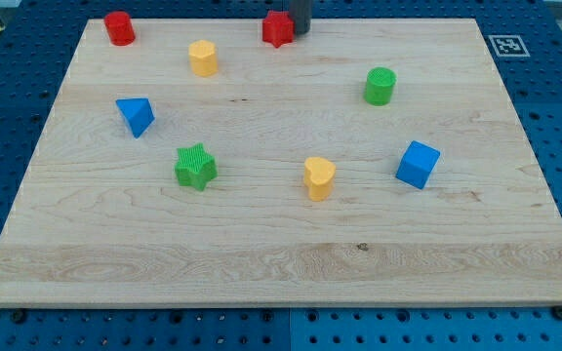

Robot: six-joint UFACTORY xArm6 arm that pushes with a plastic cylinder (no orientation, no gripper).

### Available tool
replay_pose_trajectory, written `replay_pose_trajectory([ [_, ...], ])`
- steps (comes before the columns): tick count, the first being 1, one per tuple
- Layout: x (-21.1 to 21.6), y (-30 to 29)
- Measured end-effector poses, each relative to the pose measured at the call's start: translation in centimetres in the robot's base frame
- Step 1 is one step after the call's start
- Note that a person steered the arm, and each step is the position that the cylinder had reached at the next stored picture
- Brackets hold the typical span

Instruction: Move your arm to the left side of the yellow heart

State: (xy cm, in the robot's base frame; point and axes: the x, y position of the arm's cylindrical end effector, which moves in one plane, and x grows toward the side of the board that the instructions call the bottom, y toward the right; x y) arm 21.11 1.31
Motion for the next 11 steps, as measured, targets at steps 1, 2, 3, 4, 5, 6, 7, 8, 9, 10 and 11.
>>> replay_pose_trajectory([
  [1,0.0,-1.2],
  [2,0.0,-1.0],
  [3,0.1,4.9],
  [4,5.6,9.3],
  [5,6.6,9.4],
  [6,6.6,9.4],
  [7,6.6,8.3],
  [8,6.6,5.0],
  [9,9.0,3.7],
  [10,14.8,1.4],
  [11,20.2,-3.5],
])
